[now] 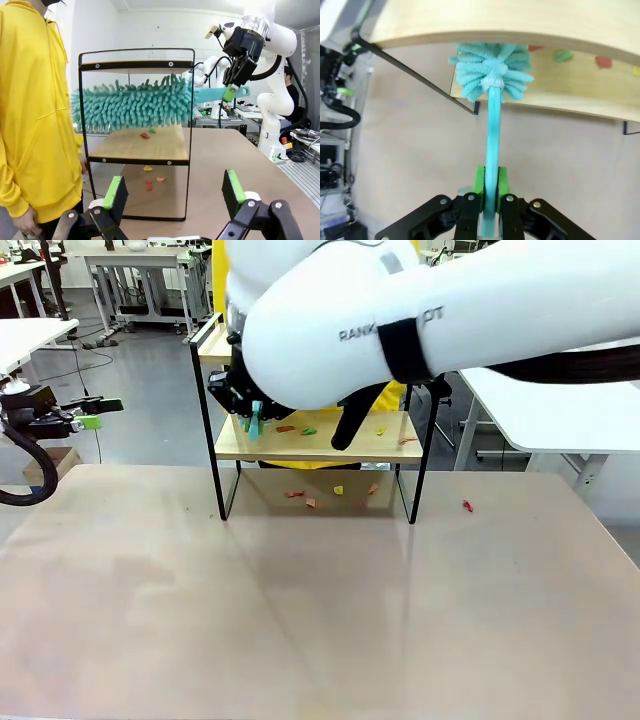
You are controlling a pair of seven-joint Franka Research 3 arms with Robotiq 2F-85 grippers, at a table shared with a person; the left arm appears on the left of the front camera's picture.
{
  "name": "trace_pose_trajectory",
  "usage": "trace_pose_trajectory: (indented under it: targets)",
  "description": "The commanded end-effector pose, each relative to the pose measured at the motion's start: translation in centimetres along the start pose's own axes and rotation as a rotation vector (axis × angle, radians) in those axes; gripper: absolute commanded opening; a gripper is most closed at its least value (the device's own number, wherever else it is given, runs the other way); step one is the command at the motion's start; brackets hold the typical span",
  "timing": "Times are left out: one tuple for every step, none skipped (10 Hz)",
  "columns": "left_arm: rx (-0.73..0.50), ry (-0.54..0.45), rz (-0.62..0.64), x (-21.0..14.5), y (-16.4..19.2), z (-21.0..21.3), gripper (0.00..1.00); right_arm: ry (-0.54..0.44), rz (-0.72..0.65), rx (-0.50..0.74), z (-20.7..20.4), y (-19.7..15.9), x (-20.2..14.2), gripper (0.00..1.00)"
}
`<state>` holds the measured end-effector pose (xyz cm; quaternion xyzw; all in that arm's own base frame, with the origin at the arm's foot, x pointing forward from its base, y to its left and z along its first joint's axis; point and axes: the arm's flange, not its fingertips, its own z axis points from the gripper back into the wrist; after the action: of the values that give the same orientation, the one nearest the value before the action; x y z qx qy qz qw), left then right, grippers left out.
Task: Clean the shelf.
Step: Clean the specific section of the Shelf indicated by the human with the Duster.
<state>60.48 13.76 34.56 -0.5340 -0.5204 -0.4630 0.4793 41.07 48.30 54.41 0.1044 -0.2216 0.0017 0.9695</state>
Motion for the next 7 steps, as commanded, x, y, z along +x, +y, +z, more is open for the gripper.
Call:
trace_pose_trajectory:
  targets:
    - [0.001, -0.003, -0.010, 0.2, -0.2, -0.1, 1.00, 0.009, -0.033, -0.014, -1.2, 2.7, 0.4, 0.13]
    - [0.001, -0.003, -0.010, 0.2, -0.2, -0.1, 1.00, 0.027, -0.035, -0.020, -2.0, 2.7, 0.0, 0.13]
    - [0.001, -0.003, -0.010, 0.2, -0.2, -0.1, 1.00, 0.043, -0.030, -0.008, -2.7, 2.7, -0.5, 0.13]
    - [0.001, -0.003, -0.010, 0.2, -0.2, -0.1, 1.00, 0.056, -0.025, -0.002, -3.5, 2.7, -1.1, 0.13]
    - [0.001, -0.003, -0.010, 0.2, -0.2, -0.1, 1.00, 0.074, -0.029, -0.011, -4.2, 2.5, -1.6, 0.13]
    - [0.001, -0.003, -0.010, 0.2, -0.2, -0.1, 1.00, 0.082, -0.038, -0.002, -4.7, 2.3, -2.0, 0.13]
    - [0.001, -0.003, -0.010, 0.2, -0.2, -0.1, 1.00, 0.057, 0.017, 0.027, -4.3, 2.4, -2.2, 0.13]
